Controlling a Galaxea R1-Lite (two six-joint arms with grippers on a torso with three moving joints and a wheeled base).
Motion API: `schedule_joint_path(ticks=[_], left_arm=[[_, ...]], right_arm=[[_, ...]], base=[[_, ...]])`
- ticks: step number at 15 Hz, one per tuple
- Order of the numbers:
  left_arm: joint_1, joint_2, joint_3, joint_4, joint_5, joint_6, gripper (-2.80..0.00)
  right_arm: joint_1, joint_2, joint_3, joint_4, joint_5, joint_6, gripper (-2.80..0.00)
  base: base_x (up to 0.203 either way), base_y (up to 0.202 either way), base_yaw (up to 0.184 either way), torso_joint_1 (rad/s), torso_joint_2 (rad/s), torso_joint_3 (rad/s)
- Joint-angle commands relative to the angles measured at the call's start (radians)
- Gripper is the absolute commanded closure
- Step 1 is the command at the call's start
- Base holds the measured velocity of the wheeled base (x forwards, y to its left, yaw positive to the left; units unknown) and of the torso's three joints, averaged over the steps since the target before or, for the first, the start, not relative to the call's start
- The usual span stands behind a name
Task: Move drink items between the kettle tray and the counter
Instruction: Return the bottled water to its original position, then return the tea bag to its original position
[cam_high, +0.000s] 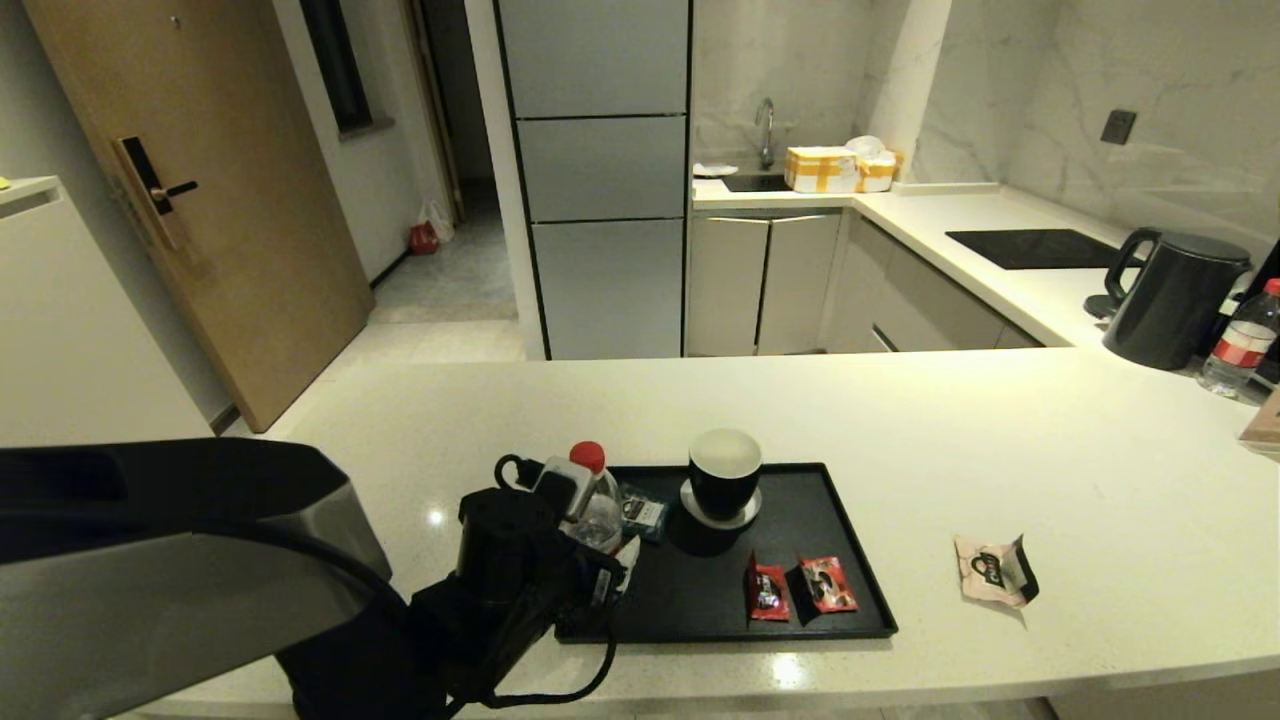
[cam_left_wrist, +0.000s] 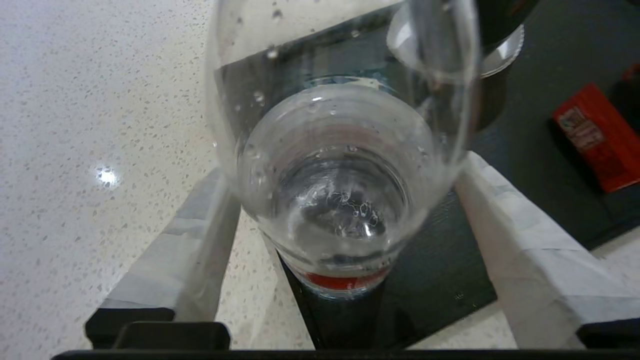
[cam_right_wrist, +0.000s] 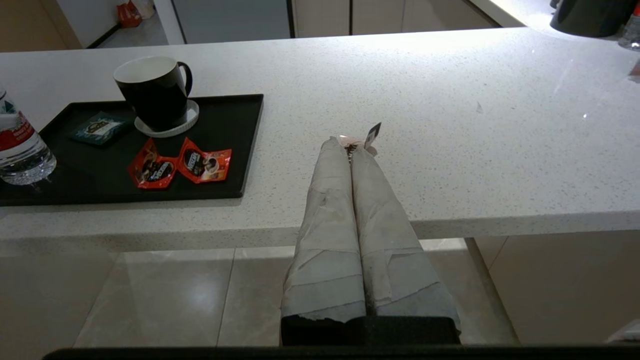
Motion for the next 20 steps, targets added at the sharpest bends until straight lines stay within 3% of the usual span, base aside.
schedule_joint_path(ticks=[1, 6, 8, 9, 11, 13, 15, 18, 20], left_arm=[[-0.007, -0.055, 0.039, -0.010, 0.002, -0.002, -2.80], [-0.013, -0.300, 0.204, 0.003, 0.007, -0.012, -2.80], [-0.013, -0.422, 0.246, 0.021, 0.042, -0.011, -2.80], [-0.011, -0.490, 0.255, 0.044, 0.076, -0.010, 0.00], [0.017, -0.643, 0.251, 0.131, 0.144, -0.010, 0.00], [0.093, -0.854, 0.207, 0.345, 0.173, -0.037, 0.00], [0.178, -1.066, 0.110, 0.723, 0.193, -0.110, 0.00], [0.331, -1.379, -0.102, 1.396, 0.189, -0.265, 0.00], [0.451, -1.584, -0.175, 1.673, 0.166, -0.323, 0.00]], right_arm=[[0.000, 0.001, 0.002, 0.000, 0.000, 0.000, 0.00], [0.000, 0.002, 0.002, 0.000, 0.000, 0.000, 0.00], [0.000, 0.000, 0.002, -0.002, 0.000, 0.000, 0.00], [0.000, 0.002, 0.002, 0.000, 0.000, 0.000, 0.00], [0.000, 0.002, 0.002, -0.002, 0.000, 0.000, 0.00], [0.000, 0.002, 0.002, 0.000, 0.000, 0.000, 0.00], [0.000, 0.002, 0.002, 0.000, 0.000, 0.000, 0.00], [0.000, 0.002, 0.002, 0.000, 0.000, 0.000, 0.00], [0.000, 0.002, 0.002, 0.000, 0.000, 0.000, 0.00]], base=[[0.000, 0.000, 0.000, 0.000, 0.00, 0.000], [0.000, 0.000, 0.000, 0.000, 0.00, 0.000], [0.000, 0.000, 0.000, 0.000, 0.00, 0.000], [0.000, 0.000, 0.000, 0.000, 0.00, 0.000], [0.000, 0.000, 0.000, 0.000, 0.00, 0.000], [0.000, 0.000, 0.000, 0.000, 0.00, 0.000], [0.000, 0.000, 0.000, 0.000, 0.00, 0.000], [0.000, 0.000, 0.000, 0.000, 0.00, 0.000], [0.000, 0.000, 0.000, 0.000, 0.00, 0.000]])
